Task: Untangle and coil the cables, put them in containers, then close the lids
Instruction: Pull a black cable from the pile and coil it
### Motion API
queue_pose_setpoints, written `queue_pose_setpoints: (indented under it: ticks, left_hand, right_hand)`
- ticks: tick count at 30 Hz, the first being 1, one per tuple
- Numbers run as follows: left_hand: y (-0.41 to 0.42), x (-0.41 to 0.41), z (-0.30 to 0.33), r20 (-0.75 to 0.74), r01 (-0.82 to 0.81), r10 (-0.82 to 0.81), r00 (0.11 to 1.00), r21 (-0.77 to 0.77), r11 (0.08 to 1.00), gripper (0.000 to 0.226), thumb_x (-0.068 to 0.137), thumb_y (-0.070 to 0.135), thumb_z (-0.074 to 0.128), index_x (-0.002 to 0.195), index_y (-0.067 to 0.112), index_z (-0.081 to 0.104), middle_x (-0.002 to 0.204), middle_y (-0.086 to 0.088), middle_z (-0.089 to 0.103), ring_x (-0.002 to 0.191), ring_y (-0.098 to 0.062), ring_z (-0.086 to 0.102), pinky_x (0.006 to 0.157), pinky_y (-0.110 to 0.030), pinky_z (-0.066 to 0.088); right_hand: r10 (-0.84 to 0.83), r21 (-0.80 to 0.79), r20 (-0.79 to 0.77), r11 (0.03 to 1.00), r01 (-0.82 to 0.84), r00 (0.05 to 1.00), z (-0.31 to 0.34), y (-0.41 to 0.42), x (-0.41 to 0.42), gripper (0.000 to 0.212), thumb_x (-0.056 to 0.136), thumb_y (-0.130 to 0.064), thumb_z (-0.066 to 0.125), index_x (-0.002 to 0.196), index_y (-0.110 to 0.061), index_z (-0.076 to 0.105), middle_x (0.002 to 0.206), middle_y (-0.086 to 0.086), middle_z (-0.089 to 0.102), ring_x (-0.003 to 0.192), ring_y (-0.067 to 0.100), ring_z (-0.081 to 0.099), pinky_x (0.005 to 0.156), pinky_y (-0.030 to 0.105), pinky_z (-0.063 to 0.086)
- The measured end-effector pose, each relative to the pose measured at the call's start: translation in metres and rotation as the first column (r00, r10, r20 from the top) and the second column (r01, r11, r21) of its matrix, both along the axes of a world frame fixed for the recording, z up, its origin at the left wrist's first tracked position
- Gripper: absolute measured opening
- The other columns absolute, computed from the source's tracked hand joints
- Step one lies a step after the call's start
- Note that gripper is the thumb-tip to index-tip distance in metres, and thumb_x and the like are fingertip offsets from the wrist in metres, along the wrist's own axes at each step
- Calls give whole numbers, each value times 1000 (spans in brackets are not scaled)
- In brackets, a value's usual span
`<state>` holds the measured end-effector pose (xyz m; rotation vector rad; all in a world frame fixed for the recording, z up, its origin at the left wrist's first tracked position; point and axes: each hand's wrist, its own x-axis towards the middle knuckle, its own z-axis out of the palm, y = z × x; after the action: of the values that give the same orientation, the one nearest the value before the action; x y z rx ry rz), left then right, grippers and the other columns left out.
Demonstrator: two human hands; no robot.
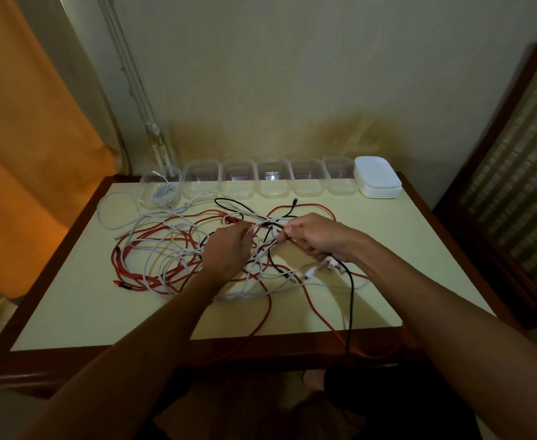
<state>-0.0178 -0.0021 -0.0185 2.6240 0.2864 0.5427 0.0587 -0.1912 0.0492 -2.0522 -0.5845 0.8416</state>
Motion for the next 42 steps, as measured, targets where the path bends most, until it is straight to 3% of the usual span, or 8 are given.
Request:
queue_pose_setpoints:
  ticks: [6,11,15,19,22,29,35,42]
  left_hand:
    - [16,-19,-4,29,-29,33,999,-112,993,35,92,14,58,127,9,58,120,-10,65,111,-25,59,93,-35,46]
    - [-23,-43,18,-92,301,-376,922,-442,845,24,102,20,48,91,13,68,80,-1,68,73,-9,64,67,-21,50]
    - [-26,-55,12,-207,244,-452,867,-615,750,35,104,21,41,82,15,67,61,-1,58,54,-7,53,56,-14,41]
    - [-15,-64,8,-139,38,-481,866,-939,340,30,104,17,40,102,-3,63,62,0,45,58,-13,44,64,-29,43]
    - [-11,-70,12,0,31,-595,804,-999,42,23,98,12,45,117,2,55,70,-6,52,65,-17,51,70,-34,44]
    - [-27,-70,19,236,171,-409,881,-967,-189,20,94,8,49,111,4,57,82,-5,62,77,-16,61,74,-32,53]
    - [-19,-60,18,173,172,-12,985,-984,-40,19,100,0,43,105,-3,61,94,-13,71,99,-28,70,82,-30,57]
    - [-10,-82,-4,87,163,-162,983,-819,550,18,91,-6,56,86,-2,73,86,-10,75,87,-21,72,80,-30,57]
  right_hand:
    - [174,-59,35,983,-172,984,-6,-25,-13,19,99,-13,58,96,-2,74,63,-4,65,44,8,39,44,23,26]
    - [176,2,4,984,-176,984,-23,-15,-33,19,94,-13,66,75,-15,72,64,6,67,40,6,37,41,21,28]
    - [43,128,44,991,-48,998,-31,-4,-39,15,89,-14,71,75,-9,70,54,-1,60,42,6,40,42,18,31]
    - [-46,347,-162,932,101,986,-40,-2,-38,14,90,2,62,86,-7,72,65,5,67,51,13,48,47,24,35]
    - [-126,374,-94,915,153,987,-48,5,-40,12,92,-4,64,83,-7,71,60,1,66,48,11,46,47,24,35]
    - [-70,454,20,889,53,997,-58,15,-66,17,98,-11,57,90,-14,72,63,-2,64,52,14,56,49,29,42]
    - [19,312,-8,950,-16,1000,-66,15,-92,21,104,-11,47,109,-15,66,70,8,69,48,20,56,46,26,45]
    - [341,146,-43,932,-332,939,-50,-10,-111,24,102,-17,52,117,-7,68,70,-2,67,56,23,55,52,21,44]
